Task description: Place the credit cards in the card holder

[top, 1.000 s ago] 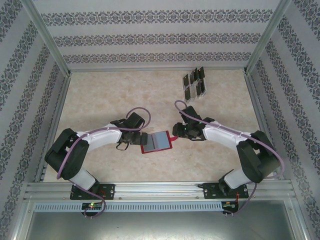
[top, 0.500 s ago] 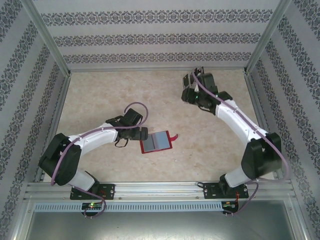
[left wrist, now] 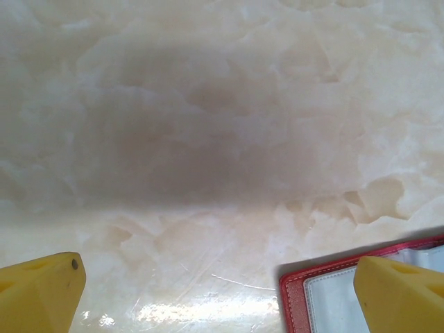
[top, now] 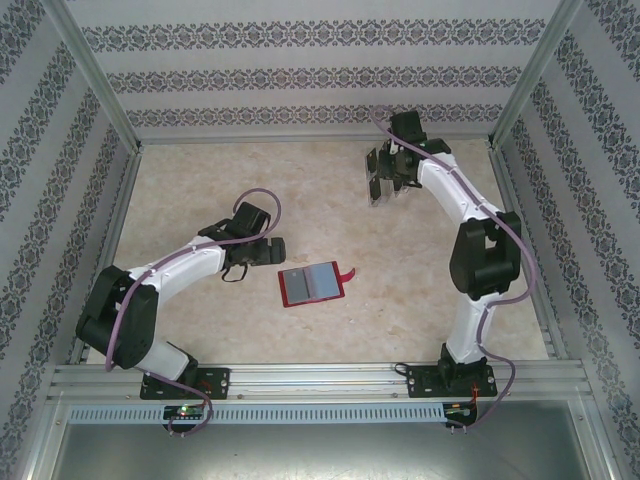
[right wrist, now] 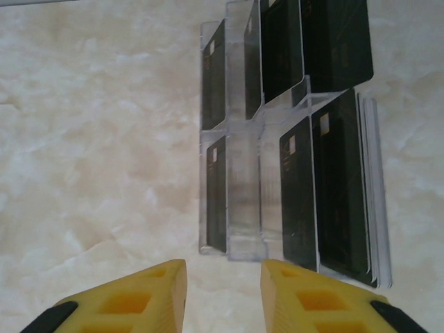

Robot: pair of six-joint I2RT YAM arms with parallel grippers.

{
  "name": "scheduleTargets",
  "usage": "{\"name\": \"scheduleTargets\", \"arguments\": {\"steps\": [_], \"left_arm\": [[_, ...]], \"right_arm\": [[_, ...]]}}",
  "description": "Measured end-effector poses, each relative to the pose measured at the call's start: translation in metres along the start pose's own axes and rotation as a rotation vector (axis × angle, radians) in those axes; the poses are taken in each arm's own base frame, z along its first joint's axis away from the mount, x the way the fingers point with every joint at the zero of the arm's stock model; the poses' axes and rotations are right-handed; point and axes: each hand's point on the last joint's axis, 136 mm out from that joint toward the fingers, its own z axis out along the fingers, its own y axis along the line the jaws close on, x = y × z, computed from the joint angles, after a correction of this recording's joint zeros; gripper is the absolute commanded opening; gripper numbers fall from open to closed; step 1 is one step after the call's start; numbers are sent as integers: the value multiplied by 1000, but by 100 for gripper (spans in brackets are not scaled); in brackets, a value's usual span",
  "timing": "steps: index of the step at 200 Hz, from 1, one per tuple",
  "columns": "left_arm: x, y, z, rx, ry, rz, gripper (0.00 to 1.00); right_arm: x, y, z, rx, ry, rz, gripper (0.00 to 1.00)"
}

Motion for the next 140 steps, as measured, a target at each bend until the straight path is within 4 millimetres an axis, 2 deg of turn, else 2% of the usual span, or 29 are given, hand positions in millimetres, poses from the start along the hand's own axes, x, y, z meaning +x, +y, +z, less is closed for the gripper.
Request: {"name": "scheduleTargets", "arguments": {"steps": [53,140], "left_arm": [[0,0,0,4,2,7,100],[0,0,0,4,2,7,100]], "right_arm": [[-14,-12,18,99,11,-71,27],[-2,-34,45,231,88,-146,27]]}}
